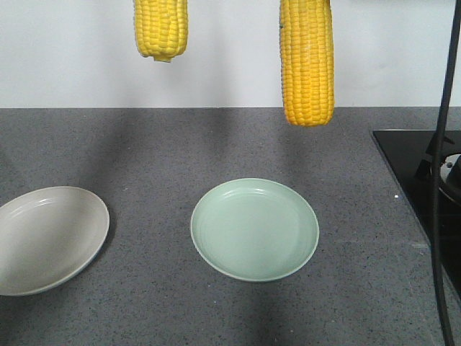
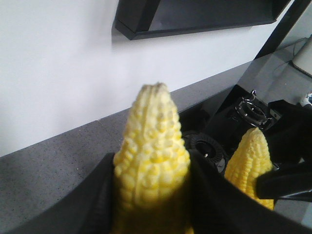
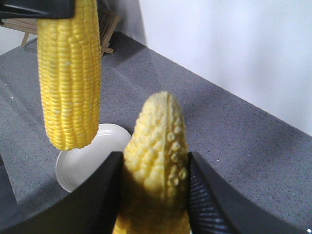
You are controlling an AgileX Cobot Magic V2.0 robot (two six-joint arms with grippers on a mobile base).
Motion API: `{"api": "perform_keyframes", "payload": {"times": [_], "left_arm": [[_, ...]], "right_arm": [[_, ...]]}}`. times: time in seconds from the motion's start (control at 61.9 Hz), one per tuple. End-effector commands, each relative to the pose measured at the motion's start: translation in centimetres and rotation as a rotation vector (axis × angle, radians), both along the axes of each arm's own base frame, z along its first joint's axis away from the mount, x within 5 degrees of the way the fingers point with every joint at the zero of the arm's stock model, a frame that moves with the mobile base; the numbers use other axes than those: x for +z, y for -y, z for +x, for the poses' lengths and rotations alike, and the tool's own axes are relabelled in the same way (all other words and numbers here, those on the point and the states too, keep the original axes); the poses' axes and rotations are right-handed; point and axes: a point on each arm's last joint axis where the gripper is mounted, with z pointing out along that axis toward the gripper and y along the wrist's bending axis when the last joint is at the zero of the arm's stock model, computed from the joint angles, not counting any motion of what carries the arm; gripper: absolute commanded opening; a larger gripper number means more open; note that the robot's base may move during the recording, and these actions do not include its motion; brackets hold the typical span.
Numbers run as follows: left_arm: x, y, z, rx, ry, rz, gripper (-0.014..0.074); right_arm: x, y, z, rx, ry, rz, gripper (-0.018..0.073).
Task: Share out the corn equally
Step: 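Hold both cobs raised above the two empty plates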
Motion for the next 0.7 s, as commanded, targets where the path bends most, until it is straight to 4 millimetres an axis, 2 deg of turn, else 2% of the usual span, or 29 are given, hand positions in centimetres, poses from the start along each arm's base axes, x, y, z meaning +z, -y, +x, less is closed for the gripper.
{"api": "perform_keyframes", "payload": {"times": [0.0, 0.679], "left_arm": [[2.34, -0.43, -2.39, -0.014, 0.076, -0.060, -0.0006], [2.34, -0.43, -2.39, -0.014, 0.076, -0.060, -0.0006]], "right_arm": [[1.79, 0.03, -1.93, 0.033, 0.045, 0.034, -0.0002], [1.69, 0.02, -1.80, 0.028, 0.034, 0.038, -0.0002]]}}
